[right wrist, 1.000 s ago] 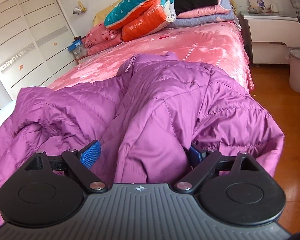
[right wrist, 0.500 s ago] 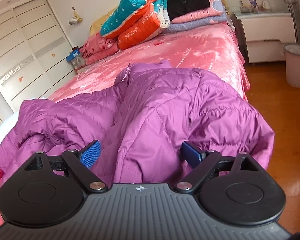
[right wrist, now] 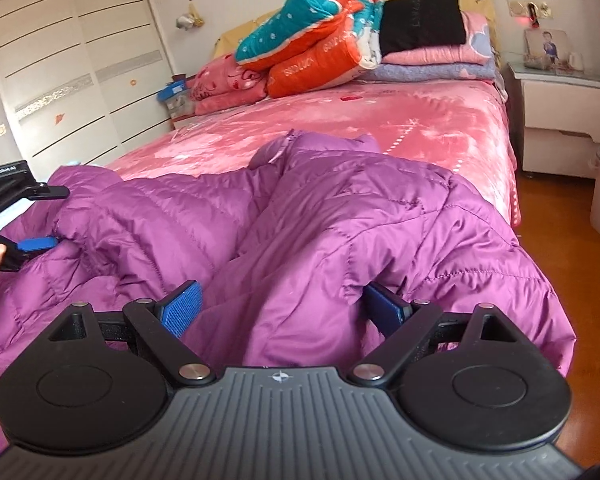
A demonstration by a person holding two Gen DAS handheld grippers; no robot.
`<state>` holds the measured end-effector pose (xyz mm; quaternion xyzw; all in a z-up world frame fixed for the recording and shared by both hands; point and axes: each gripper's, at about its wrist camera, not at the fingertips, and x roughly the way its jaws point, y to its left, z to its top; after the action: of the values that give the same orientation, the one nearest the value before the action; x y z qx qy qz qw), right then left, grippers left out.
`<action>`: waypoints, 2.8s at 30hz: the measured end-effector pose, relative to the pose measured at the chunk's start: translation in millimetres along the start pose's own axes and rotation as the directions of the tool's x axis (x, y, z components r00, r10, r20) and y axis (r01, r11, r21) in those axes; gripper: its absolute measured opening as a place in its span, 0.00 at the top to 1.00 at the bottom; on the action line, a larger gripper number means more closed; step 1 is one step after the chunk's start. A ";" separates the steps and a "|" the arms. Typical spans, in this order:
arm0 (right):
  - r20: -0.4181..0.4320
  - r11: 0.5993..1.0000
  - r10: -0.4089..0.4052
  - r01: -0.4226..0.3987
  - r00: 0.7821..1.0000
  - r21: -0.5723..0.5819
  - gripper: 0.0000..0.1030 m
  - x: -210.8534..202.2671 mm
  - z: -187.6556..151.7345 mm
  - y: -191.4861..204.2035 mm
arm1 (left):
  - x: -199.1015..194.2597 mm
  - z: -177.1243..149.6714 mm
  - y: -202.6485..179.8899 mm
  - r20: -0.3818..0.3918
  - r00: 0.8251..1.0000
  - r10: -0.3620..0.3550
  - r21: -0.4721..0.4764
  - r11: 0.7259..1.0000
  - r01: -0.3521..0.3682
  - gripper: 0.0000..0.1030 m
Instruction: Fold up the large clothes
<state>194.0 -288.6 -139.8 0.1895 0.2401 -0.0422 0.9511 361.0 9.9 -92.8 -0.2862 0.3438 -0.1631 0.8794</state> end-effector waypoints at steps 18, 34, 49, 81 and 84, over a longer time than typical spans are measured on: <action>-0.068 0.995 -0.081 0.085 0.994 0.050 0.00 64.1 24.9 -4.8 | -47.7 104.4 -13.8 0.348 0.929 0.126 0.132 0.974 -0.182 0.91; 0.112 0.984 -0.119 0.132 0.987 -0.115 0.00 135.5 58.8 23.0 | -97.1 123.1 30.9 0.364 0.892 0.267 0.305 0.871 -0.385 0.73; 0.129 0.999 -0.039 0.038 0.991 0.011 0.00 3.5 49.2 -4.3 | -190.1 -23.2 80.5 0.028 0.959 0.281 0.334 0.902 -0.274 0.42; -0.328 0.773 0.133 -0.305 0.935 -0.556 0.00 -64.8 -159.0 157.1 | -163.0 -96.8 121.4 0.026 0.962 -0.274 -0.188 0.943 0.273 0.30; -0.253 0.831 0.131 -0.245 0.959 -0.499 0.00 -56.5 -153.2 163.0 | -162.1 -83.0 115.5 0.074 0.926 -0.369 -0.176 0.910 0.377 0.28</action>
<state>104.7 -80.1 -182.2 -0.0513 0.3206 0.1393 0.9355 198.3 146.3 -130.8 -0.4309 0.2794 -0.2894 0.8078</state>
